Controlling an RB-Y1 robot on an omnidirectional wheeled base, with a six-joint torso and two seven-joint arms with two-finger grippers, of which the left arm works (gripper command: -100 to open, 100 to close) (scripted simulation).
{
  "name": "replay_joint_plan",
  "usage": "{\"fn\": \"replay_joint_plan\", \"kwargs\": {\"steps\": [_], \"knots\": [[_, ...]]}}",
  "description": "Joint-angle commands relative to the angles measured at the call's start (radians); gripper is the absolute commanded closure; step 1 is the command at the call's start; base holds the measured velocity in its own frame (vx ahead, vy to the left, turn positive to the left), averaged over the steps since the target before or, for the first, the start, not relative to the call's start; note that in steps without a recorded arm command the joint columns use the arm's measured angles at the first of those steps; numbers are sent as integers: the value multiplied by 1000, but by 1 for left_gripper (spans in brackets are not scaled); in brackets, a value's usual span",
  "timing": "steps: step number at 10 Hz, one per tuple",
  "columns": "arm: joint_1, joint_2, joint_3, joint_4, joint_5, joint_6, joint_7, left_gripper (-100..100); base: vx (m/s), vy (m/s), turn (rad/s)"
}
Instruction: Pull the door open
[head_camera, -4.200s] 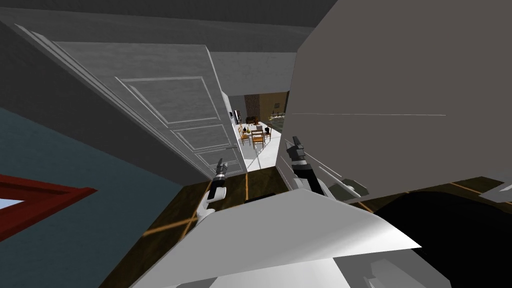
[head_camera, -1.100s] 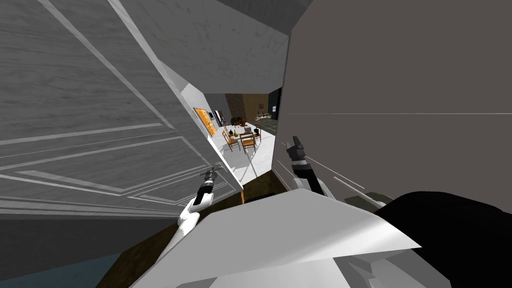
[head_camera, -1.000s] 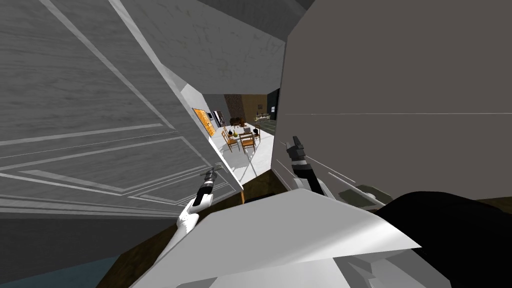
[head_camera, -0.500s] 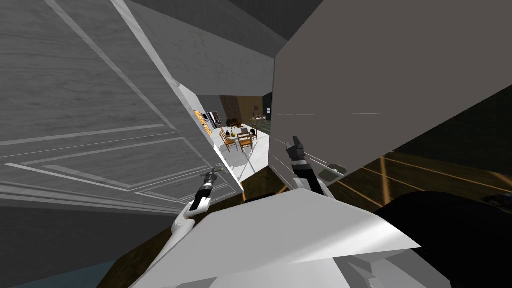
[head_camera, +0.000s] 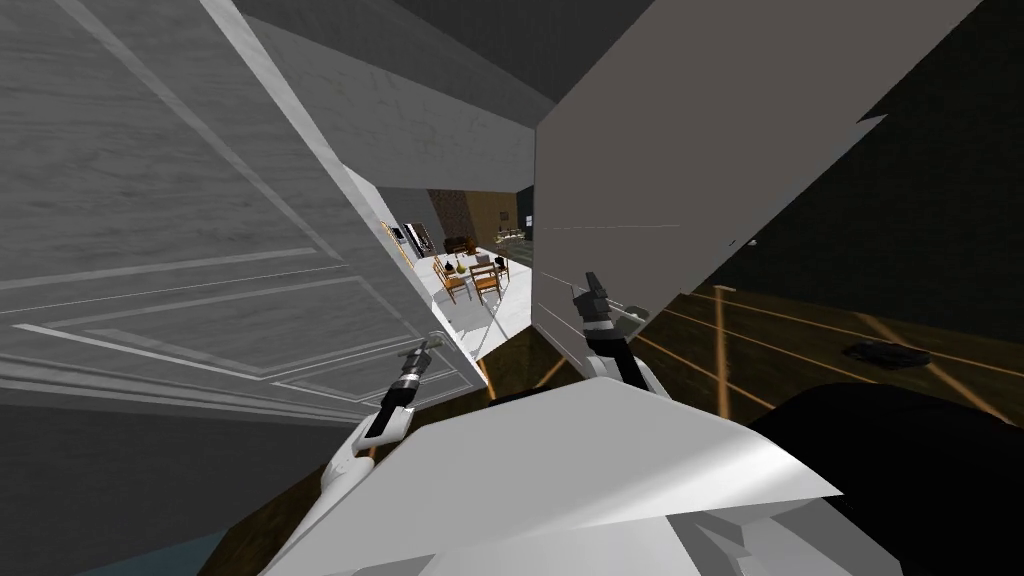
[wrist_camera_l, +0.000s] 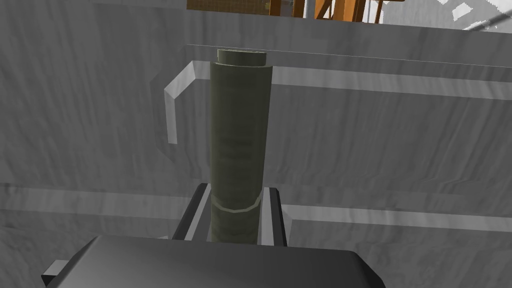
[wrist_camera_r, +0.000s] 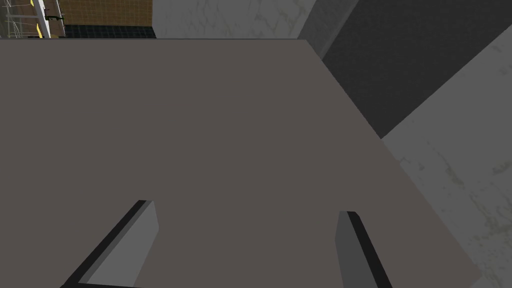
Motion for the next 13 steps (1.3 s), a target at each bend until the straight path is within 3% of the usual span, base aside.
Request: {"fn": "replay_joint_plan", "kwargs": {"steps": [1, 2, 3, 10, 11, 12, 13], "knots": [[17, 23, -11, 4, -1, -33, 22, 100, -183, 51, -98], [34, 37, -19, -5, -1, -47, 35, 100, -205, 91, -132], [24, 26, -18, 2, -1, -37, 25, 100, -98, 40, -47], [104, 110, -53, -2, 0, -157, 93, 100, -211, 73, -143], [111, 118, -56, -2, 0, -169, 99, 100, -195, 84, -134], [110, 109, -59, -7, -1, -158, 93, 100, -87, 24, -33], [127, 122, -66, 0, -2, -187, 104, 100, -125, 59, -135]]}}
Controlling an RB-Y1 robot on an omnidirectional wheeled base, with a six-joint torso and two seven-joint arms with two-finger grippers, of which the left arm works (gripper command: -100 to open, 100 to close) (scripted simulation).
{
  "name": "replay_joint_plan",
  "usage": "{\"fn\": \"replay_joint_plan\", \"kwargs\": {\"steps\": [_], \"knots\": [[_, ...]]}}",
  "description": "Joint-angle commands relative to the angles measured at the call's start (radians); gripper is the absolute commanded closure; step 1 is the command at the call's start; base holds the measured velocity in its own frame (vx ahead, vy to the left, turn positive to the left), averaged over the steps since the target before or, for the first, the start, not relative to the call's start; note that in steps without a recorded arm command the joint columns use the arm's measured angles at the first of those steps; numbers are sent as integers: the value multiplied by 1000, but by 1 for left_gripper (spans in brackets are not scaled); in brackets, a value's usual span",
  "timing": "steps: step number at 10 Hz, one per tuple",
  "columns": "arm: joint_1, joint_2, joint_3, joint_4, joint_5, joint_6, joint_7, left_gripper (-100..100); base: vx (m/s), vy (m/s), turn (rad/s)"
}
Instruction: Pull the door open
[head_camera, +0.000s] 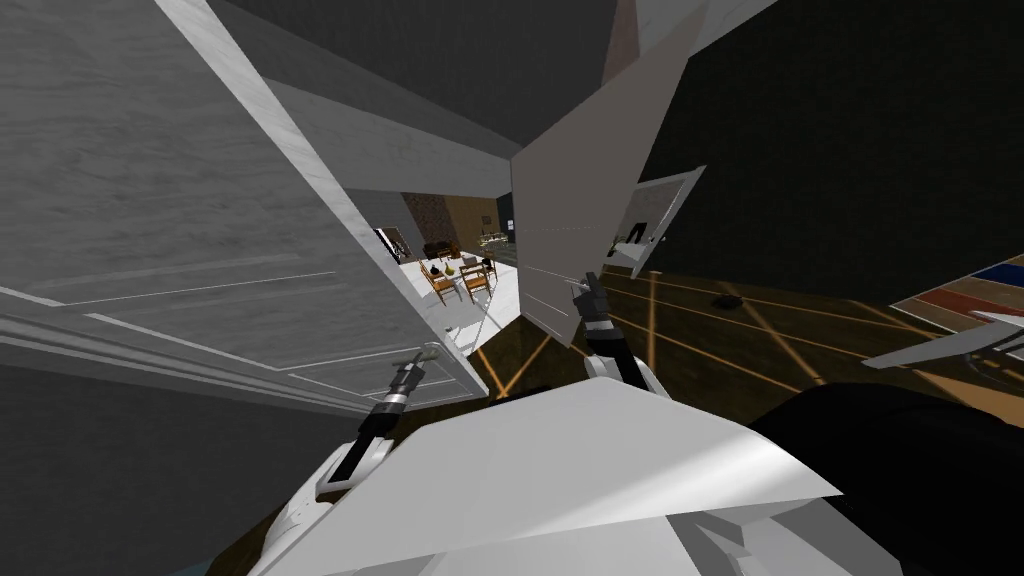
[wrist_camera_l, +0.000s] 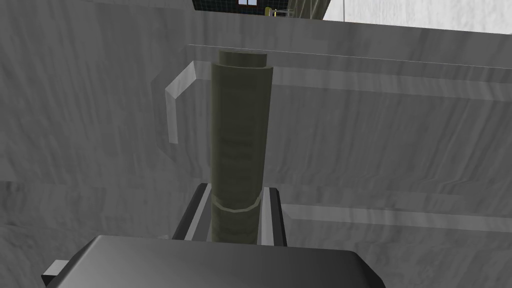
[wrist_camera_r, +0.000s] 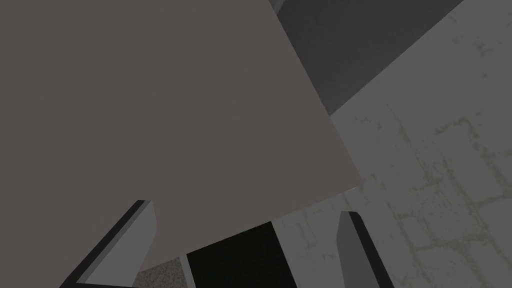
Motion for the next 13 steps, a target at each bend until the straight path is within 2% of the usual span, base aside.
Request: {"fn": "replay_joint_plan", "kwargs": {"steps": [1, 4, 7, 8, 9, 13], "knots": [[15, 16, -2, 2, 1, -30, 12, 100, -210, 97, -197], [47, 46, -7, 12, 2, -91, 31, 100, -227, 85, -154], [69, 67, -11, 20, 2, -133, 45, 100, -163, 70, -96], [74, 72, -12, 22, 3, -144, 49, 100, -166, 76, -109], [77, 64, -17, 8, 0, -129, 44, 100, -68, 21, -27], [80, 84, -26, 36, -4, -176, 60, 100, -203, 90, -165]]}}
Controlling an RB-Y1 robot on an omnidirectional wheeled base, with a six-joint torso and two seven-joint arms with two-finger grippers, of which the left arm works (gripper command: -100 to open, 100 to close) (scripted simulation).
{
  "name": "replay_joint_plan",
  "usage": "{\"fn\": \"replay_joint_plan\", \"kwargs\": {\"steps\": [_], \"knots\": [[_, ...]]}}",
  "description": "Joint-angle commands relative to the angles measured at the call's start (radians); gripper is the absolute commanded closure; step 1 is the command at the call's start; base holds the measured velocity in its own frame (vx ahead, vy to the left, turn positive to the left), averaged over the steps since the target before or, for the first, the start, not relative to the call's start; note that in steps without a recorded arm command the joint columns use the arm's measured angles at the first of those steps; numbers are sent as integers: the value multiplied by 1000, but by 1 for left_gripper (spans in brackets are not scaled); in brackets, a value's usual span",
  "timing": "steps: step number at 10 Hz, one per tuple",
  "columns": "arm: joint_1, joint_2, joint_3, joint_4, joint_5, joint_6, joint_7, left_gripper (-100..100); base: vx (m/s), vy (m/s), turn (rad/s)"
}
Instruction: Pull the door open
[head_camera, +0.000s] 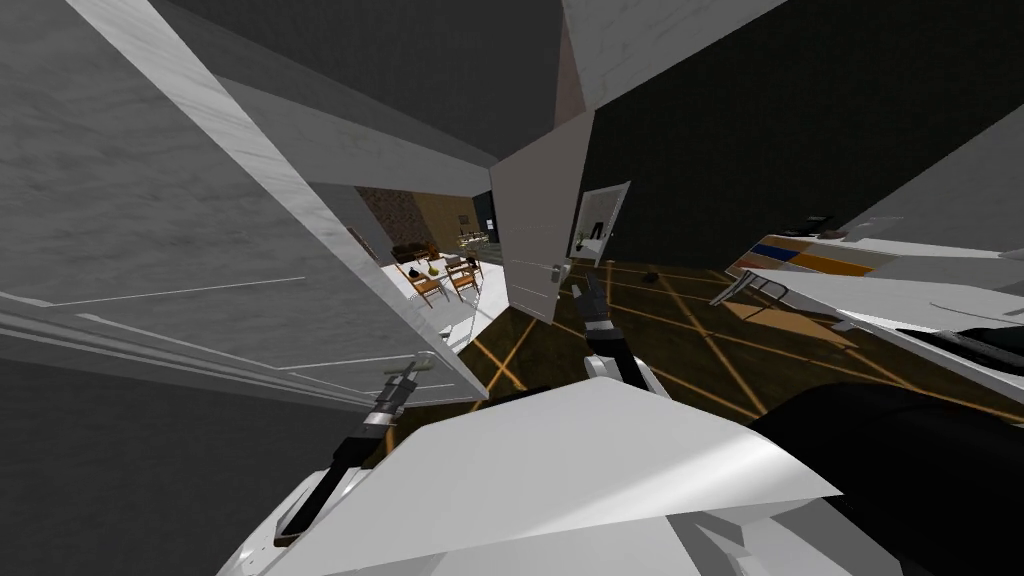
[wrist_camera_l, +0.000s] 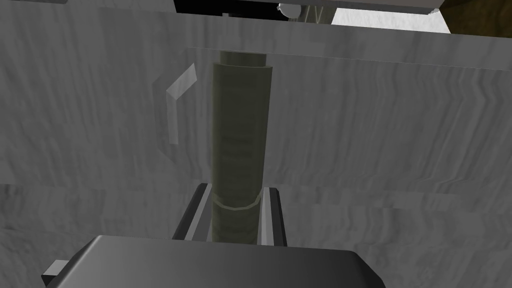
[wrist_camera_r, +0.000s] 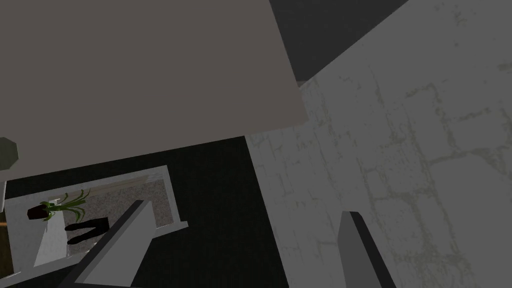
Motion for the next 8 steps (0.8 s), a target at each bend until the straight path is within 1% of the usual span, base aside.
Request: {"fn": "replay_joint_plan", "kwargs": {"steps": [1, 3, 5, 6, 7, 8], "knots": [[4, 10, -1, 14, 0, -21, 7, 100, -200, 92, -155], [4, 20, -4, 29, -2, -43, 15, 100, -206, 89, -166], [4, 27, -7, 39, -3, -60, 22, 100, -215, 88, -130], [4, 31, -8, 44, -3, -67, 24, 100, -188, 60, -89], [3, 24, -14, 39, -6, -61, 21, 100, -84, 20, -23], [4, 28, -18, 47, -8, -72, 25, 100, -101, 48, -111]]}}
